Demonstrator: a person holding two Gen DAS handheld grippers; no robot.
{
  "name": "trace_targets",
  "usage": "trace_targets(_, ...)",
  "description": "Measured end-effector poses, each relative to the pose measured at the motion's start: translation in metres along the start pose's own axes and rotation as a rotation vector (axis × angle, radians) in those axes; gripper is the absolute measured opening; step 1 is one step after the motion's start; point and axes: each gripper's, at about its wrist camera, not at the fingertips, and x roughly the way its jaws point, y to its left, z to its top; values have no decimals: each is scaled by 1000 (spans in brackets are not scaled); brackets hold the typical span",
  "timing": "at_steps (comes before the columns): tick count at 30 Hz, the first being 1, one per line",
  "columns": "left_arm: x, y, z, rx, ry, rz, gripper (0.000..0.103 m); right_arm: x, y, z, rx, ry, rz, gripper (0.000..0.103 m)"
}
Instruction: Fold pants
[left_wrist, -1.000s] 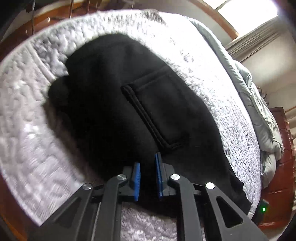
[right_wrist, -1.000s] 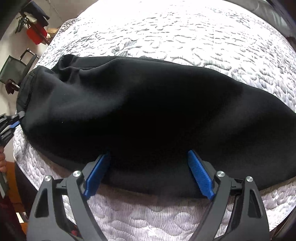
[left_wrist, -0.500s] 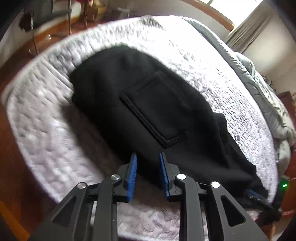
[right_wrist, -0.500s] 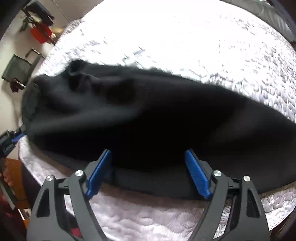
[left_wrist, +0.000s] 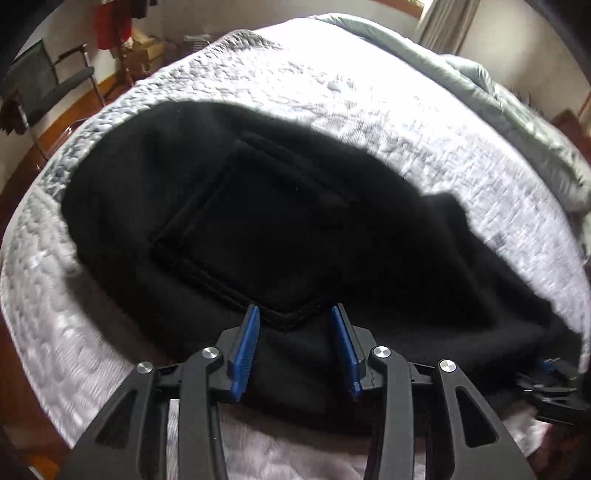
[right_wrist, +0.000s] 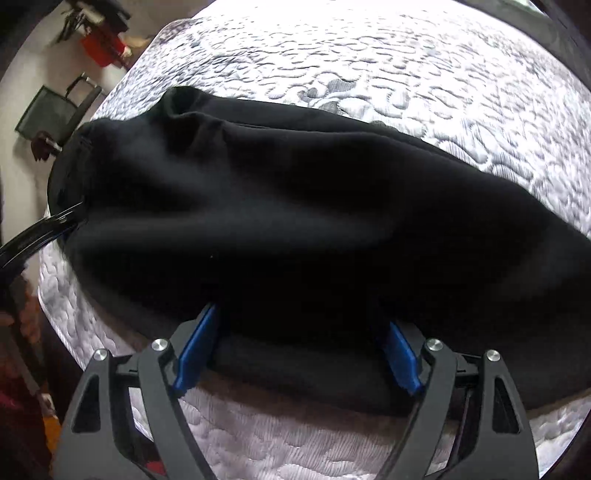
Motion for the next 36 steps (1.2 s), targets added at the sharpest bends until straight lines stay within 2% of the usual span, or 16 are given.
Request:
trace_targets(2,-7,-3,-1,5,1,-10,46,-11,5,5,-14,1,17,78)
trace_targets(5,-29,-14,5,40,-38,-25,52,-39,11,19,-19,-67,96,78)
trace_targets(7,-37,-22,10,73,-58,-30,66,-49,18,33,-22,-102,101,79)
trace_targets(8,-36,-26,12,85,-59,-34,67,-50,22,43,-26,-115,108,79)
trace_targets(11,-26,-29,20,112,-36,-18,67,-36,31,68,-44,-111,92,79)
trace_targets(15,-12,-13,27,85,1,-48,71,-5,50,96,-124,-75,135,79)
trace_targets(18,-8,2,27,63,3,-20,74,15,62,116,-204,-58,159,79)
trace_targets(21,-5,18,29,16,4,-82,74,27,67,128,-247,-33,216,77)
trace_targets(23,-4,19,31,21,0,-86,76,37,71,133,-270,-9,220,67)
trace_targets(25,-2,18,32,27,-2,-88,80,40,76,135,-305,-12,210,51)
trace_targets(26,-1,17,32,27,-3,-88,81,39,76,135,-315,-14,203,46)
trace_targets(27,-1,16,31,29,-5,-88,82,38,74,135,-319,-18,188,32)
trace_targets(29,0,14,31,33,-13,-76,82,33,68,135,-310,-26,210,20)
trace_targets(30,-1,13,31,32,-17,-71,82,32,67,136,-301,-31,231,9)
trace_targets(32,-2,12,33,28,-22,-62,82,26,67,135,-297,-42,258,8)
trace_targets(36,0,11,36,36,-25,-46,83,22,70,140,-289,-81,206,7)
